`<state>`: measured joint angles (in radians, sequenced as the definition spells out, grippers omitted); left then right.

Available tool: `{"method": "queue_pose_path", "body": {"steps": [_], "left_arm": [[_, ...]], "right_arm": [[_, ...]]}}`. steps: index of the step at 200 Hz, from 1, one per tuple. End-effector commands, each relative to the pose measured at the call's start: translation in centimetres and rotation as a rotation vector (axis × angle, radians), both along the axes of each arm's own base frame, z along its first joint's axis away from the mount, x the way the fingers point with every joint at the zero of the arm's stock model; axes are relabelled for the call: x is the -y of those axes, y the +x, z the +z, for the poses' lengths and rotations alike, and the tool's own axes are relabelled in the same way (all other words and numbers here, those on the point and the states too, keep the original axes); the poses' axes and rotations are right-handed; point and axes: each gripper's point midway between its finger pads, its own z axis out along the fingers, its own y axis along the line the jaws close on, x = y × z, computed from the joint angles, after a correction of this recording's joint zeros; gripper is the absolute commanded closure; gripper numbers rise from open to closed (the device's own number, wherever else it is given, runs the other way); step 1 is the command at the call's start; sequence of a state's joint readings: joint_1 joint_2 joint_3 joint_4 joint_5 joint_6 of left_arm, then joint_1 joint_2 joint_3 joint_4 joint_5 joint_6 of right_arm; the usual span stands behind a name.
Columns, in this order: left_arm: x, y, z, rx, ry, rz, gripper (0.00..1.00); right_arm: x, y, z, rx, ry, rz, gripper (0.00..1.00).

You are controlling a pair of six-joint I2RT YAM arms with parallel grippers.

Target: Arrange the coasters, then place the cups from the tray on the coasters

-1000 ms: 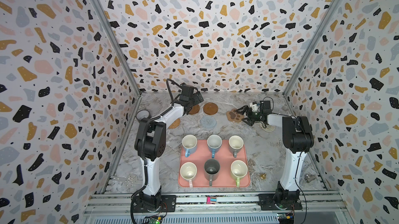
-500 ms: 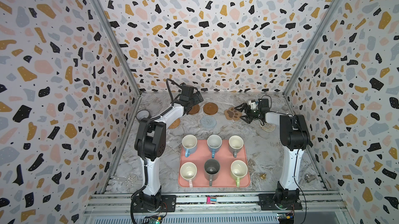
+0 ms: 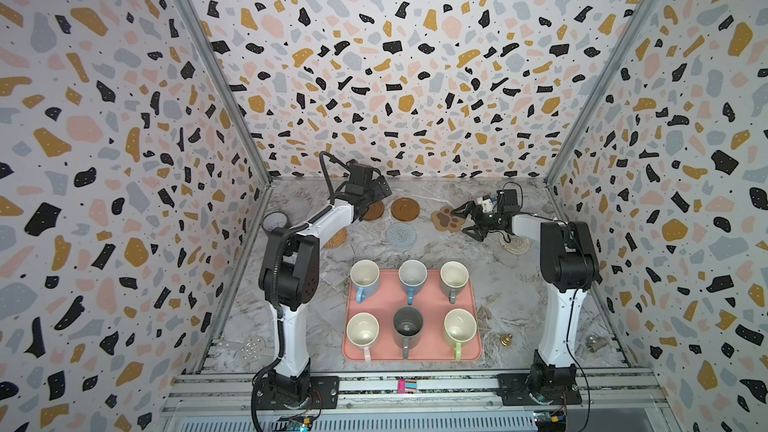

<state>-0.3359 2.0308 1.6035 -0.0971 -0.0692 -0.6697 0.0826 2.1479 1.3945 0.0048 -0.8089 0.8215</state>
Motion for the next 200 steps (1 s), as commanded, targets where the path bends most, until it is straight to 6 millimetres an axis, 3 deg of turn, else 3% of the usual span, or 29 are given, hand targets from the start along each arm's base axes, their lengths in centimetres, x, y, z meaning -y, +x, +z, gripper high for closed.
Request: {"method": "queue_pose_path", "body": {"steps": [1,200], "left_arm": [[0.0,0.2,2.2,0.052,-0.015,-0.003,0.0],[-0.7,-0.8,2.4,0.053,0.003,0.006,0.0]], "right_arm": [[-0.8,-1.8,0.6,-0.061,0.028,0.041,0.01],[-4.8,2.4,-0.2,-0.033,0.18,0.0,0.03]]}}
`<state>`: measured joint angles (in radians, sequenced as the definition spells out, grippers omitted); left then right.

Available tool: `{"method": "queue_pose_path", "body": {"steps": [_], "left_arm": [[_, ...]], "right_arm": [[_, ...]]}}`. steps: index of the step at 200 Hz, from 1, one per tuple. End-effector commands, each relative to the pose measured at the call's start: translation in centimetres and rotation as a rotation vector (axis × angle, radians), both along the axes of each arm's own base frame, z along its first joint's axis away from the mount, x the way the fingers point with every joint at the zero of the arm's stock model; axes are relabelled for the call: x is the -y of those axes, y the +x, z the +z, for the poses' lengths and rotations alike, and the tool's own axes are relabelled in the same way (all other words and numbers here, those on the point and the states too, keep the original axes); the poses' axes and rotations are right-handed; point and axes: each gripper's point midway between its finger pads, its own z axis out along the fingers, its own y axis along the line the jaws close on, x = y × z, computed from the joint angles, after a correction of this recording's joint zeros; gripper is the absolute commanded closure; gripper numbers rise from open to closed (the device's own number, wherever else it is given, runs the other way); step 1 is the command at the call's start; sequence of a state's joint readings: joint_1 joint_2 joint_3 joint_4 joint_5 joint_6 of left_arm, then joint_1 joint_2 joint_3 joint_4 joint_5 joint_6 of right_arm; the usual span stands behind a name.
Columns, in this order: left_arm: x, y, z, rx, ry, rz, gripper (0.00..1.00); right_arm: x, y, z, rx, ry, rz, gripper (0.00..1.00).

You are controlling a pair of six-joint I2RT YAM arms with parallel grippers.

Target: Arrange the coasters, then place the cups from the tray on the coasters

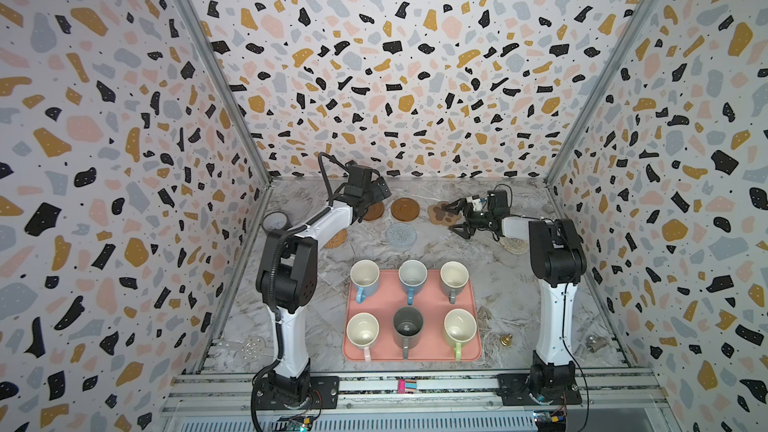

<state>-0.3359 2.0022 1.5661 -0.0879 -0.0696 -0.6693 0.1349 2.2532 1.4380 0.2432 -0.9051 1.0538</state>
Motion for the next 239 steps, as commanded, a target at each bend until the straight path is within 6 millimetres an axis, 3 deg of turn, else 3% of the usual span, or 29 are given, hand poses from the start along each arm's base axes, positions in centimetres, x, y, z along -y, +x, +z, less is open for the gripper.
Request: {"method": "queue_pose_path", "body": {"steps": [1,123,186,239], "left_arm": [[-0.4,-0.2,2.3,0.052,0.003,0.006,0.0],[-0.4,0.2,3.0,0.064,0.001,0.009,0.0],[-0.4,0.3,3.1,0.067,0.0,0.011,0.0],[-0.3,0.3,2.5,0.058,0.0,0.004,0.0]], "right_arm": [[-0.8,0.7,-0.6,-0.016,0.004,-0.014,0.03],[-2.2,3.4,0.0,0.004,0.069,-0.061,0.04],[-2.3,1.4,0.8,0.005,0.04,0.0,0.04],[-1.6,-0.1,4.1,0.061,0.038,0.024,0.04]]}}
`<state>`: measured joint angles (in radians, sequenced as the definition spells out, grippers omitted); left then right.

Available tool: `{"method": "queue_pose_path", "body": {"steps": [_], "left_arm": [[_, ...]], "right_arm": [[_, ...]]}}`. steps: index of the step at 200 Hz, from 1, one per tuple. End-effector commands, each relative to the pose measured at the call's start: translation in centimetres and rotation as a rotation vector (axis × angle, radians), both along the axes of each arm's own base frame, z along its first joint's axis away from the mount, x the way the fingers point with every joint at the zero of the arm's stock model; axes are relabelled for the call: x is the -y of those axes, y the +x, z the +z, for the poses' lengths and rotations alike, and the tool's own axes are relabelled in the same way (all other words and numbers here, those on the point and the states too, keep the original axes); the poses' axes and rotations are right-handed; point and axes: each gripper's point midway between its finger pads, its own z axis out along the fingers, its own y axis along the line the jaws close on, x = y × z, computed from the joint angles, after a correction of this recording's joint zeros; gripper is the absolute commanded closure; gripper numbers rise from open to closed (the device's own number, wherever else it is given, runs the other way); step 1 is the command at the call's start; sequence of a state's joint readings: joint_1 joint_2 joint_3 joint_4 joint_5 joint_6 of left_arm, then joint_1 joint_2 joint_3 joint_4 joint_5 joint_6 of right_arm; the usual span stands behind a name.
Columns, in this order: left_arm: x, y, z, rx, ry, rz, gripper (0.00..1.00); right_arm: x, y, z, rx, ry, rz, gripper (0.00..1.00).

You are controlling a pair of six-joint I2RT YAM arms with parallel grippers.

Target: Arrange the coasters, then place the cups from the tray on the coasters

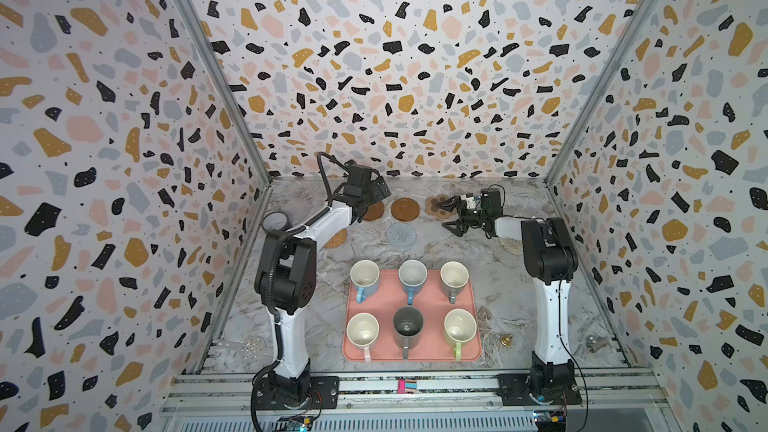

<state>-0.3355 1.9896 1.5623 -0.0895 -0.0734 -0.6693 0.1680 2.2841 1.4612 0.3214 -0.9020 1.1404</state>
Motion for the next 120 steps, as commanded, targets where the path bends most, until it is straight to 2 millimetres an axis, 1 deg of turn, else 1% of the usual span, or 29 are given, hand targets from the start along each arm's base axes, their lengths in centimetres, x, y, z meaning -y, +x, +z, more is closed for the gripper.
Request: {"method": "queue_pose_path", "body": {"steps": [1,19,42,68,92,120], "left_arm": [[-0.1,0.4,2.0,0.05,0.0,0.0,0.0],[-0.1,0.5,1.9,0.051,-0.002,0.0,0.01],[0.1,0.5,1.8,0.051,-0.006,-0.009,0.0],[0.4,0.5,1.6,0.046,-0.01,-0.027,0.0],[0.7,0.4,1.3,0.037,-0.013,-0.041,0.0],[0.7,0.3,1.3,0.037,-0.012,-0.042,0.0]], "right_arm": [[0.3,-0.7,3.8,0.066,-0.002,0.025,0.04],[0.3,-0.7,5.5,0.104,0.006,0.037,0.04],[0.5,-0.2,7.7,0.17,0.026,0.038,0.04],[1.1,0.5,9.3,0.232,0.059,0.016,0.04],[2.2,1.4,9.7,0.25,0.064,-0.017,0.04],[4.5,2.2,9.3,0.252,0.018,-0.077,0.04]]}}
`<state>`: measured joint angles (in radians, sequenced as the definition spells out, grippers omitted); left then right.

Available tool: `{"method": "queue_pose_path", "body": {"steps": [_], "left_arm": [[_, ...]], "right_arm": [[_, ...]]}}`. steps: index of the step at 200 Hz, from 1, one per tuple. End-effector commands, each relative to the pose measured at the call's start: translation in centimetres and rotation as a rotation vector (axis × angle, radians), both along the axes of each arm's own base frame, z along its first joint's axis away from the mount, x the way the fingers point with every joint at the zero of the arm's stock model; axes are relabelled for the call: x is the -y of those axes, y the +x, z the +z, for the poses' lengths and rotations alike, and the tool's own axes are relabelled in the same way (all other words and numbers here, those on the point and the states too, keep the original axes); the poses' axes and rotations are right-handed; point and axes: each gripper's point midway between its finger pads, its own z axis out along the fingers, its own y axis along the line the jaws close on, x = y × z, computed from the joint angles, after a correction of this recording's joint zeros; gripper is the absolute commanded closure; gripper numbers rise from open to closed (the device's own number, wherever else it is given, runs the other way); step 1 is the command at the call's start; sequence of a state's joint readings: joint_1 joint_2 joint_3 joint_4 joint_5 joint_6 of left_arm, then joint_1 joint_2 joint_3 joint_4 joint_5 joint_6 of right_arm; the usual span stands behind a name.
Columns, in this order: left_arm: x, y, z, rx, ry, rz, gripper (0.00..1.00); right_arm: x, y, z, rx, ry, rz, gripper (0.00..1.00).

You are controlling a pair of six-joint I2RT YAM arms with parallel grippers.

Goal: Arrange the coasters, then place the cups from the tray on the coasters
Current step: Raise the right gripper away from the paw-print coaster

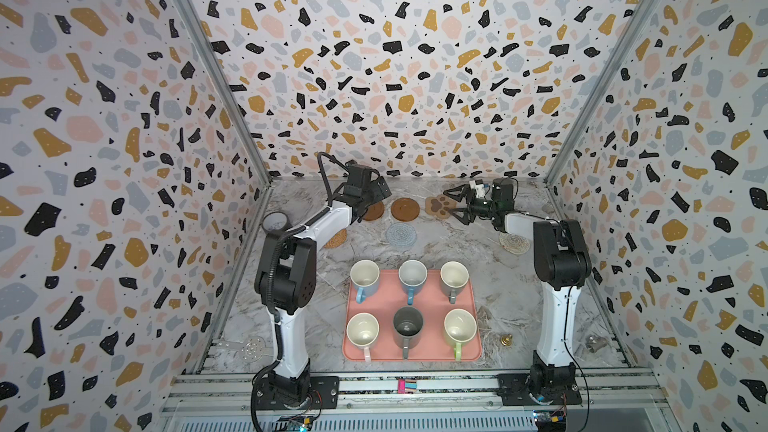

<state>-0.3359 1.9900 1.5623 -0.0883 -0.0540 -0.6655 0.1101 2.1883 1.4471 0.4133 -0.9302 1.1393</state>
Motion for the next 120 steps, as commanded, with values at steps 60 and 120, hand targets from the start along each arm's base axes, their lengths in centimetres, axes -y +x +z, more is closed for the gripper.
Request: {"method": "queue_pose_path", "body": {"steps": [60,120], "left_arm": [[0.5,0.5,1.4,0.045,-0.008,-0.026,0.0],[-0.5,-0.4,2.1,0.023,0.027,0.0,0.01]], "right_arm": [[6.5,1.0,1.4,0.02,-0.249,-0.13,0.03],[11.5,-1.3,1.3,-0.046,-0.483,-0.172,0.02]]}}
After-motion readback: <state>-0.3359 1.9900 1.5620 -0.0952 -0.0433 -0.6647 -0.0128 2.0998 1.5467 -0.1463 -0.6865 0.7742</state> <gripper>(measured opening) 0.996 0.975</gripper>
